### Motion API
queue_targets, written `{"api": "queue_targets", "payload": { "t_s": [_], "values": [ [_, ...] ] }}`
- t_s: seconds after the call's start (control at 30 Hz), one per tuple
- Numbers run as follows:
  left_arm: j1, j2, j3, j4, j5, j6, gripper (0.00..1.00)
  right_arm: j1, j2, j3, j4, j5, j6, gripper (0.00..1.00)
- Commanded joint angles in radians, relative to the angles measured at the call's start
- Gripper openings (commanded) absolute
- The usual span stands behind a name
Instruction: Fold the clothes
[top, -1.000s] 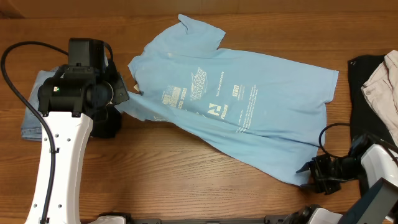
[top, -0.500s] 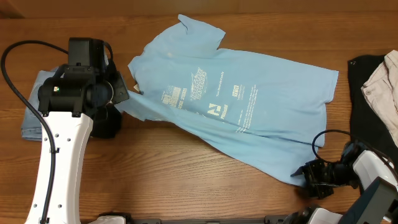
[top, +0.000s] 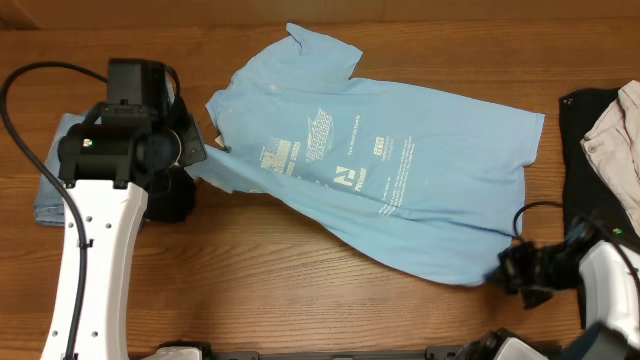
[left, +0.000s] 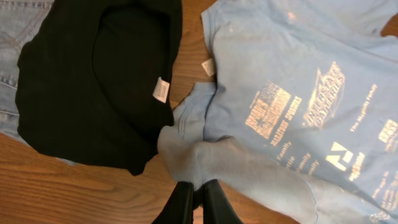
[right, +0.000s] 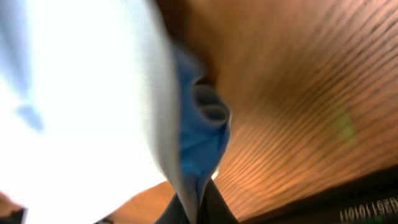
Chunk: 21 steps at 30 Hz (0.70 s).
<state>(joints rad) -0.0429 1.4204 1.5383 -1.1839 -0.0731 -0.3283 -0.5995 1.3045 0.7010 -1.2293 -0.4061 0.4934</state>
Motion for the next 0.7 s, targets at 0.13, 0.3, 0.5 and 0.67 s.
{"api": "queue_targets", "payload": {
  "t_s": [0.13,0.3,0.5,0.67],
  "values": [
    [0.007,-0.025,0.146,-0.074,0.031,0.076,0.04,0.003,-0.125,0.296,-0.074,0.065,-0.027,0.04],
    [0.007,-0.011,0.146,-0.068,0.066,0.118,0.04,0.004,-0.110,0.317,0.024,0.046,-0.029,0.04],
    [-0.003,0.048,0.146,-0.038,0.088,0.211,0.05,0.004,-0.047,0.317,0.136,0.045,-0.026,0.04],
    [-0.033,0.132,0.146,-0.048,0.141,0.275,0.05,0.004,0.011,0.317,0.159,0.034,-0.028,0.04]
  ]
}}
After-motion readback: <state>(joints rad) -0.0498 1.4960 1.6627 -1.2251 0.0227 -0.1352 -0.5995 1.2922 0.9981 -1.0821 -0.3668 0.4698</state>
